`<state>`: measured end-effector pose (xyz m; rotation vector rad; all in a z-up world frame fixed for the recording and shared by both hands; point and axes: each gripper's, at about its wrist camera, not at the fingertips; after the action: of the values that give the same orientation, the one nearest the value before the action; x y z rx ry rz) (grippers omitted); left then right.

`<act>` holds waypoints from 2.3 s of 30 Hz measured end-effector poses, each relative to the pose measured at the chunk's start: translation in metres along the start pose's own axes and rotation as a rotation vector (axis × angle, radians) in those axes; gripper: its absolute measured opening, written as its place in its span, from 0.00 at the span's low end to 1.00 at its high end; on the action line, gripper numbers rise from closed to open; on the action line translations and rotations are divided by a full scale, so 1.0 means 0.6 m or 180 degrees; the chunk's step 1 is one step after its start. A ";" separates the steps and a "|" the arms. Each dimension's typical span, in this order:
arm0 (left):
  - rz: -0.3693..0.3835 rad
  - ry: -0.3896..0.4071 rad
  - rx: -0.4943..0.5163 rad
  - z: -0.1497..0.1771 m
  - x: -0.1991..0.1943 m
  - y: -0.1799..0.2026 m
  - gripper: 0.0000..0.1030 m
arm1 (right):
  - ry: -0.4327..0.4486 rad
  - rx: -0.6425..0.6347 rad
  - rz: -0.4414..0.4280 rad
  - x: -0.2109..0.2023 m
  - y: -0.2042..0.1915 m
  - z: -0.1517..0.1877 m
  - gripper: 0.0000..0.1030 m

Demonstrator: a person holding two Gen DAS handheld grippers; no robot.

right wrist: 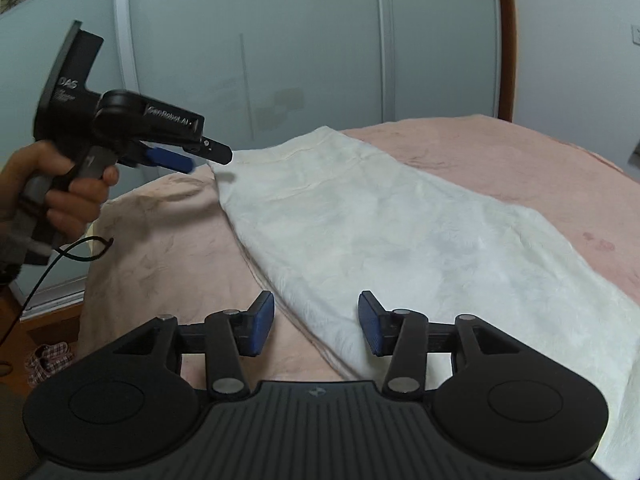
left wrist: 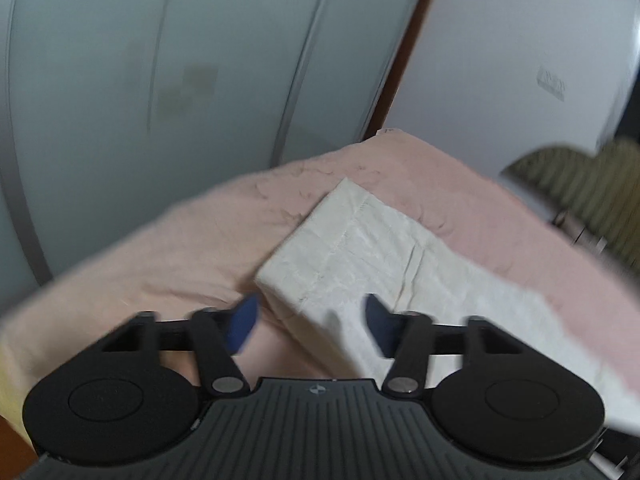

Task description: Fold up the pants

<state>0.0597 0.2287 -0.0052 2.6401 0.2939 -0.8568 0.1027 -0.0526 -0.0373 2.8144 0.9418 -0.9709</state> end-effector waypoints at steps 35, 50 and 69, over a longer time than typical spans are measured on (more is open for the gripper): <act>-0.0766 0.0904 0.0634 0.026 -0.041 0.104 0.46 | 0.1152 0.2431 0.1478 -0.386 0.255 0.196 0.63; 0.0715 0.0301 0.2249 0.192 0.028 0.392 0.62 | 0.2114 0.4185 0.1897 -0.533 0.341 0.389 0.64; 0.0608 0.0116 0.2145 0.181 0.054 0.400 0.67 | 0.2105 0.2719 0.2580 -0.492 0.371 0.204 0.16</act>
<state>0.0998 -0.0307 -0.0440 3.2212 -0.2941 -0.9697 -0.0275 -0.4187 -0.0070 3.6809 -0.8955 -0.3314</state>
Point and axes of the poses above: each gripper's, at about its wrist camera, not at the fingertips, and x roughly the way its jaws point, y to its right, z to its underside, and after that the axes turned 4 degrees about x, right-handed
